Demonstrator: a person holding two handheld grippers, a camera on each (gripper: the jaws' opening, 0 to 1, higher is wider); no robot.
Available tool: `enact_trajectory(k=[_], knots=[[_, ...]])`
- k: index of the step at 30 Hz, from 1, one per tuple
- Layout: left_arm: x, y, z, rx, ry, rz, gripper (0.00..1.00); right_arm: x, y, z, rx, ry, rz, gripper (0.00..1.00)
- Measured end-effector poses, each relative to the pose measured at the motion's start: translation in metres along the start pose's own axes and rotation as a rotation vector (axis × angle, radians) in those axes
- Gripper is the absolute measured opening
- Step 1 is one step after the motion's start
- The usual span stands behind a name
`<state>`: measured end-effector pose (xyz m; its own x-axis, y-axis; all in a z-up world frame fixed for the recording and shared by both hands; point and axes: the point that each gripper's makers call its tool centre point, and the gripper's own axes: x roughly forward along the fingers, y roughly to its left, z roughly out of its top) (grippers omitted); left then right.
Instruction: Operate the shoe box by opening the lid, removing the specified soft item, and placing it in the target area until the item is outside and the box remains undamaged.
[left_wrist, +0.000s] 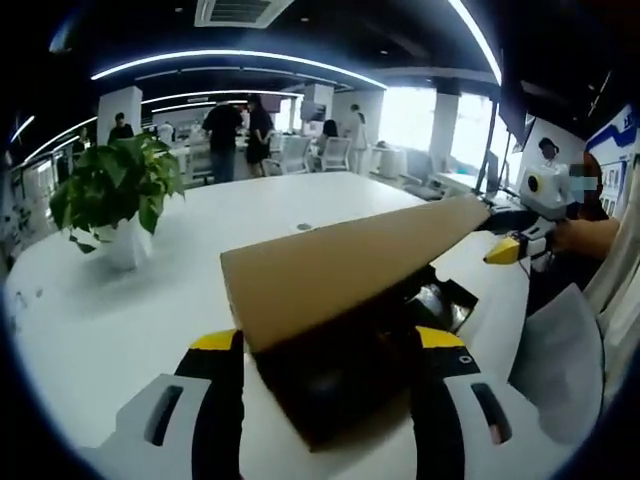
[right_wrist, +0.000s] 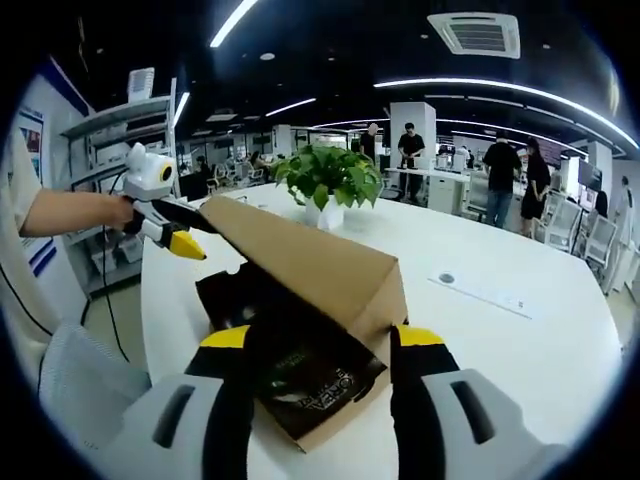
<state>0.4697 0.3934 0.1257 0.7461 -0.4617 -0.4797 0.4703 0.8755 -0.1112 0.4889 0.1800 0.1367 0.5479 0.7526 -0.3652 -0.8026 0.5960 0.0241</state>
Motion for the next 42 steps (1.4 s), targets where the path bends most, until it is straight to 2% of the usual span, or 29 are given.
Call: enact_trajectory(k=[11,20,31,42], knots=[[0.002,0.016,0.013,0.007,-0.010,0.055,0.47,0.003,-0.011,0.009,-0.016,-0.006,-0.008,0.45],[0.005,0.026,0.022,0.004,-0.018,0.079,0.38,0.007,-0.019,0.016,-0.028,-0.008,-0.012,0.44],[0.009,0.043,0.033,0.017,-0.027,0.142,0.23,0.013,-0.028,0.023,-0.043,-0.011,-0.020,0.43],[0.014,0.053,0.041,0.019,-0.030,0.168,0.17,0.019,-0.037,0.028,-0.051,-0.014,-0.023,0.42]])
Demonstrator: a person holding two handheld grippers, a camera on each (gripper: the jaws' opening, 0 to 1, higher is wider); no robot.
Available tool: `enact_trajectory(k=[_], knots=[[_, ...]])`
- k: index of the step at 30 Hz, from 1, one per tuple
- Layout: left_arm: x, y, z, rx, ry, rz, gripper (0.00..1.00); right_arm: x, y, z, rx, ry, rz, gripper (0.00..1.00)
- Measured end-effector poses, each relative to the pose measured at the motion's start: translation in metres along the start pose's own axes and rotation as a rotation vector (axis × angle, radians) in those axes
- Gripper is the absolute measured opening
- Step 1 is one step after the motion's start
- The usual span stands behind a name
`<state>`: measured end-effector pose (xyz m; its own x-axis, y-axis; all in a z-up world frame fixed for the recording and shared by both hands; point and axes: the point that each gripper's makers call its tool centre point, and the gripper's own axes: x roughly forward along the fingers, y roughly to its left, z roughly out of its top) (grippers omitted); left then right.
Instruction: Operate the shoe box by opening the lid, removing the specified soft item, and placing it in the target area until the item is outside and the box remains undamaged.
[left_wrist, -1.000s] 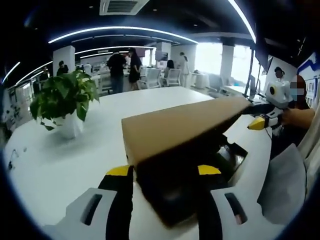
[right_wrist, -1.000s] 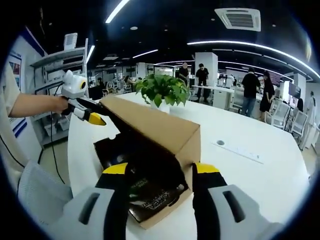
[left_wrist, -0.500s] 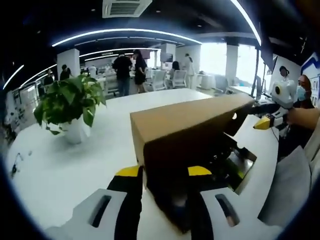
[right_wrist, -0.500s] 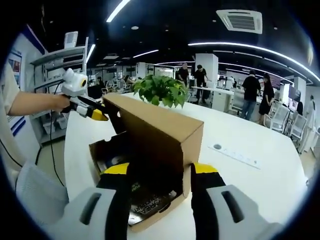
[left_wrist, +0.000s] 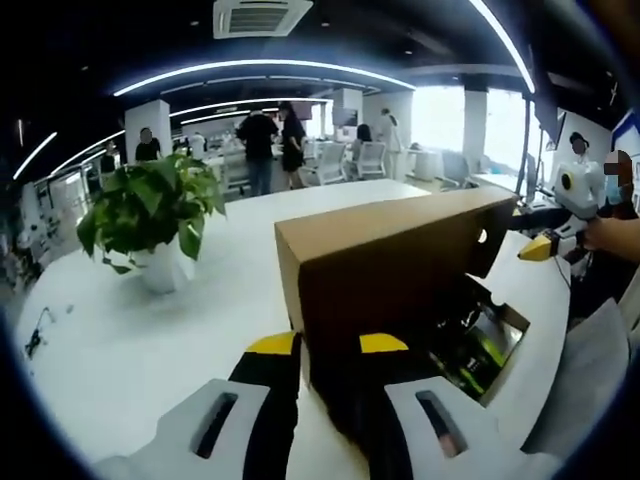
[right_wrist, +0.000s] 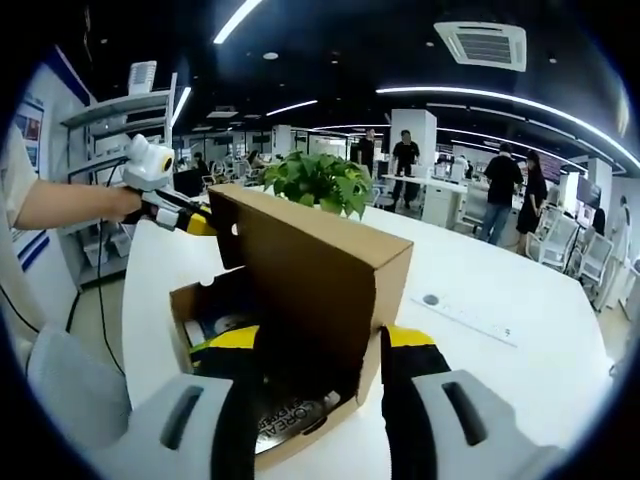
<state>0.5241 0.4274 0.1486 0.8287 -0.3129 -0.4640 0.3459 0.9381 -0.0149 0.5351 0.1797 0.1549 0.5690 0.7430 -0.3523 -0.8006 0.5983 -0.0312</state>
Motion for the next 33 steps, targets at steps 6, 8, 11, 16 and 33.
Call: enact_trajectory(k=[6,8,11,16,33], knots=[[0.006,0.006,0.004,0.006,0.002,0.016,0.13,0.004,-0.005,0.002,-0.005,-0.002,-0.003,0.42],[0.007,0.009,0.005,0.006,0.001,0.027,0.11,0.005,-0.006,0.003,-0.006,-0.003,-0.004,0.42],[0.010,0.013,0.006,0.000,-0.002,0.037,0.09,0.007,-0.008,0.003,-0.005,-0.004,-0.006,0.43],[0.014,0.020,0.009,-0.007,-0.007,0.059,0.06,0.011,-0.012,0.005,-0.008,-0.004,-0.011,0.42],[0.024,0.036,0.014,-0.047,-0.022,0.124,0.00,0.020,-0.022,0.005,-0.045,0.008,-0.066,0.43]])
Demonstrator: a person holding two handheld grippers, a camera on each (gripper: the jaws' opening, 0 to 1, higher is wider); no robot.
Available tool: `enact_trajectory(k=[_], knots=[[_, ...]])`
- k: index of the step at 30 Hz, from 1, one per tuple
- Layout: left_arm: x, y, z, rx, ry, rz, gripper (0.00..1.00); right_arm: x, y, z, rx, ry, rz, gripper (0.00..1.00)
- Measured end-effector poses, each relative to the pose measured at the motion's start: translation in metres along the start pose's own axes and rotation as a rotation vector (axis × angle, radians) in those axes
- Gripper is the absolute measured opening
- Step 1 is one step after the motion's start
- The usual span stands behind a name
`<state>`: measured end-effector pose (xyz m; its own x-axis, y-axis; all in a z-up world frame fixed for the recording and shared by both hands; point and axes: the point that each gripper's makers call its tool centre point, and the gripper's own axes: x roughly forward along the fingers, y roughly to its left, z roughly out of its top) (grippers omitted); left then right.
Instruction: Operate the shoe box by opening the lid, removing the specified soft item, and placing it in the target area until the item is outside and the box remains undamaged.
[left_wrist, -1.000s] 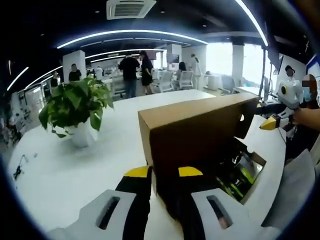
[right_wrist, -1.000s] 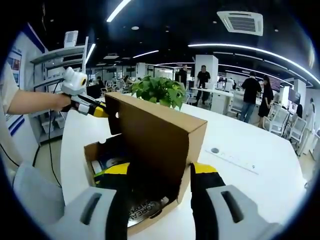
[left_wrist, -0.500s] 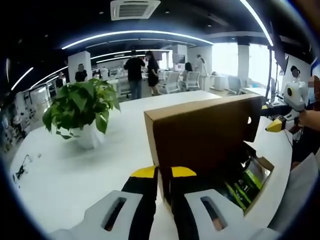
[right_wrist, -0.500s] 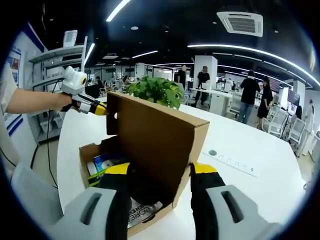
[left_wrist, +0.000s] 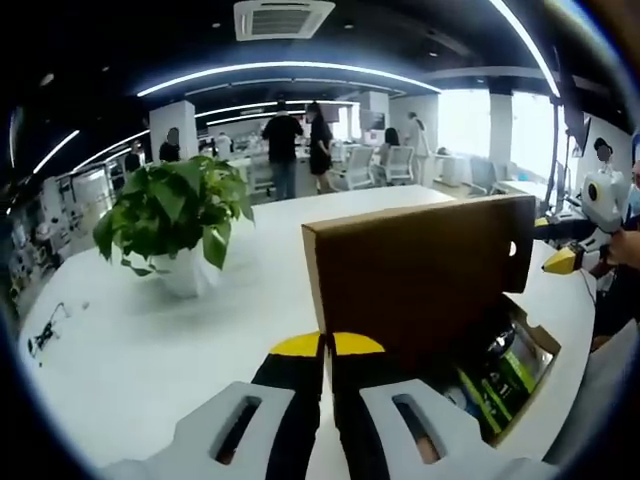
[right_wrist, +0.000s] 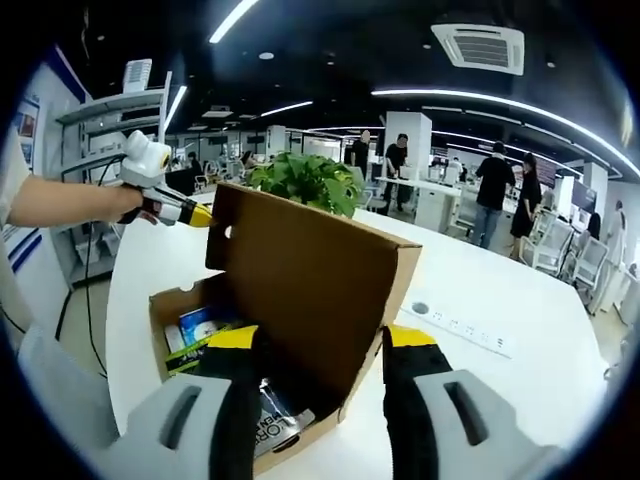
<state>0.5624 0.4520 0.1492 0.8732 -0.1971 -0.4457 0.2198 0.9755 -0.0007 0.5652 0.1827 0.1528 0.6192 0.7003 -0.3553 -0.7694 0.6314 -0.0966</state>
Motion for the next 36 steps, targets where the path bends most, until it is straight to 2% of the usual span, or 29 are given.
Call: enact_trajectory(k=[7,16,27,36], knots=[[0.008,0.002,0.003,-0.012,-0.005,0.021,0.00,0.001,-0.009,-0.005,0.016,-0.001,-0.053,0.36],[0.012,0.003,0.005,-0.009,0.001,0.020,0.00,0.001,-0.011,-0.031,0.044,0.062,-0.082,0.28],[0.017,0.004,0.006,-0.007,0.010,0.020,0.00,0.006,-0.007,-0.058,0.050,0.135,-0.091,0.23],[0.024,0.005,0.008,0.002,0.025,0.014,0.00,0.013,-0.020,-0.069,0.038,0.148,-0.133,0.11]])
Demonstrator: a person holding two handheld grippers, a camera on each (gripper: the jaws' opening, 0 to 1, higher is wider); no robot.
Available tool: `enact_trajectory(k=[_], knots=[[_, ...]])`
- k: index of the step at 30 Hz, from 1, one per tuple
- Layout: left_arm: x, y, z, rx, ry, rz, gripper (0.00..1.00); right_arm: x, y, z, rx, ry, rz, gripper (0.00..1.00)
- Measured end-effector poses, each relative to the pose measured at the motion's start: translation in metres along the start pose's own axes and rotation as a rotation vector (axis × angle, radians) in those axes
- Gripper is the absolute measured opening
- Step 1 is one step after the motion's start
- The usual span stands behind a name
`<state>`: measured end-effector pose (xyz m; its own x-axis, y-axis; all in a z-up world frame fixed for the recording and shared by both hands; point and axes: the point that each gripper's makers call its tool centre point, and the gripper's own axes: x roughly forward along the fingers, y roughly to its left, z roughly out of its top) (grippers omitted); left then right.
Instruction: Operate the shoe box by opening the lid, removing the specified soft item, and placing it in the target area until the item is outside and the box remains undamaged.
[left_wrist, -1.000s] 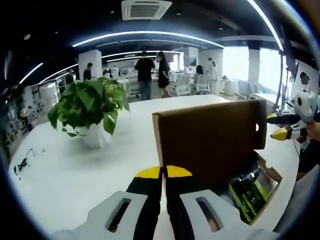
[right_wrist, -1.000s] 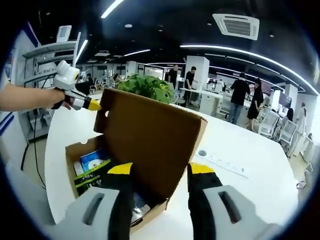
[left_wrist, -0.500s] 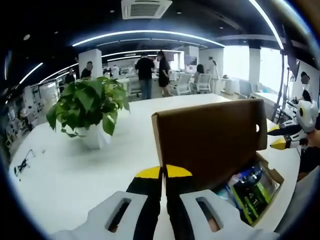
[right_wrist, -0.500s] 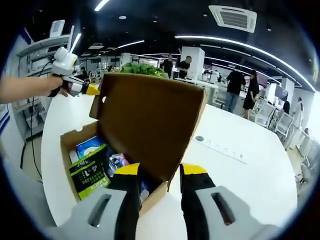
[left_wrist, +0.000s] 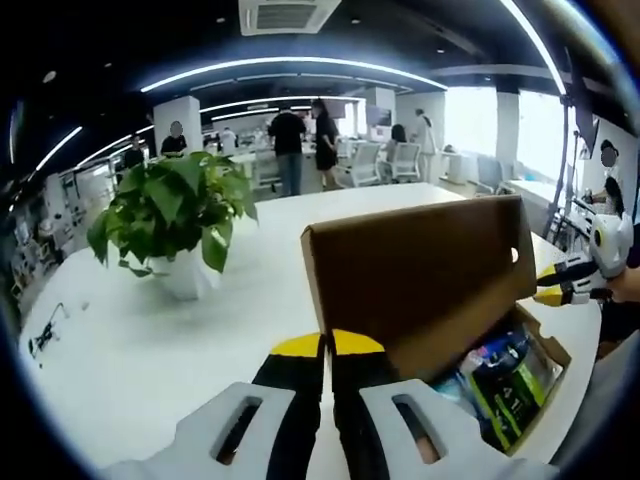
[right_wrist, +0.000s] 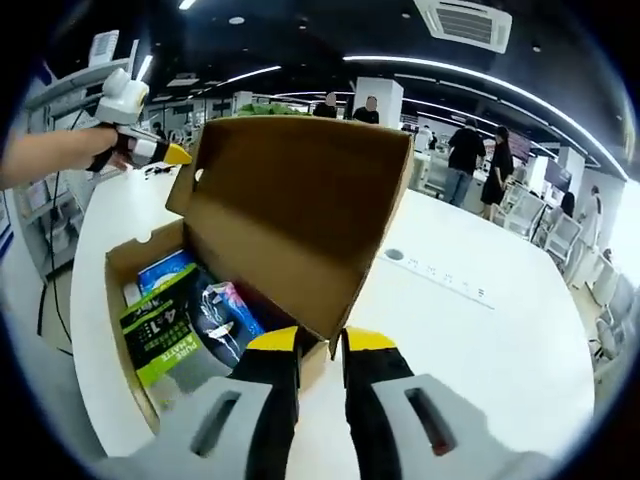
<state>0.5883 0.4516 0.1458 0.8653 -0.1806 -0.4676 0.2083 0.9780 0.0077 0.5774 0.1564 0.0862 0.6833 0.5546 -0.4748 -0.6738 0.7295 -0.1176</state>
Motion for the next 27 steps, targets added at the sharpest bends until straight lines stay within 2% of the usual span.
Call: enact_trajectory(k=[8,19,27], knots=[[0.003,0.000,0.000,-0.001,0.007,0.001,0.00,0.008,-0.011,0.000,0.028,-0.003,-0.026,0.01],[0.006,0.001,0.000,0.008,0.013,0.015,0.00,0.008,-0.011,0.001,0.016,-0.004,-0.016,0.01],[0.004,0.000,-0.016,-0.001,0.035,0.011,0.00,0.009,-0.011,0.002,-0.018,-0.002,-0.013,0.01]])
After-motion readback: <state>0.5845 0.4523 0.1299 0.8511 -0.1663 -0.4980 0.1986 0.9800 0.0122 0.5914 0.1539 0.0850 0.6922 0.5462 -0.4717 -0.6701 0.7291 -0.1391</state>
